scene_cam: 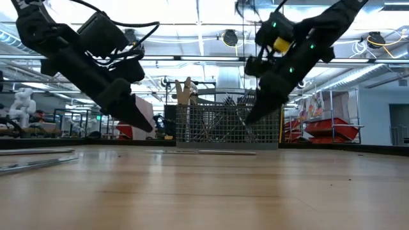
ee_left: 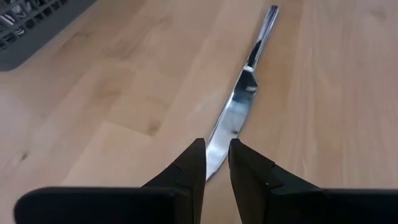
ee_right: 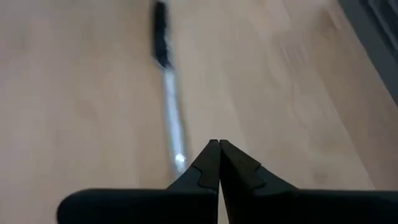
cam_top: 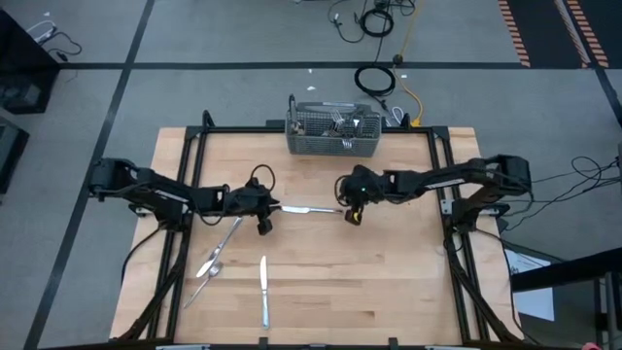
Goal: Sort silverware
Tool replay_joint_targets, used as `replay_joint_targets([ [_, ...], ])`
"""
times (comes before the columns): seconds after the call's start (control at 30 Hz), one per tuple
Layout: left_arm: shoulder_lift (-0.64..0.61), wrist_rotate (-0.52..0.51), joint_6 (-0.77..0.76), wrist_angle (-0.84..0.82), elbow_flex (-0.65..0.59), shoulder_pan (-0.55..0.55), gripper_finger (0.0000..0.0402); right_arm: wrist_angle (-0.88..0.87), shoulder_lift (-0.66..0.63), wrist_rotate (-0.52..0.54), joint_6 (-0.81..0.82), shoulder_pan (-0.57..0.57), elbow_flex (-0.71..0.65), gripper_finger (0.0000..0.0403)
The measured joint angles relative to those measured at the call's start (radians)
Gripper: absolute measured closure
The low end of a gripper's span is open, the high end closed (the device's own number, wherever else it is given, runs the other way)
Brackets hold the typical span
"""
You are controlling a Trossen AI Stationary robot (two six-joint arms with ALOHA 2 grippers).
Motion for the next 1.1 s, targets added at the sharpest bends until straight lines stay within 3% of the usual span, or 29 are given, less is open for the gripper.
replay_joint_targets([
  [0.8, -0.002, 0.004, -0.003, -0.017, -0.001, 0.000, 0.0325, 0.138, 0.210, -0.062, 0.048, 0.064, -0.020, 0.0403],
  [1.0, -0.003, 0.013, -0.003, -0.018, -0.001, 0.000, 0.0325, 0.178, 0.135, -0.104, 0.054, 0.081, -0.024, 0.0403],
  [1.1, -0.003, 0.013, -0.003, -0.019, -0.001, 0.000, 0.0325, 0.183, 0.069, -0.076, 0.050, 0.079, -0.019, 0.0403],
])
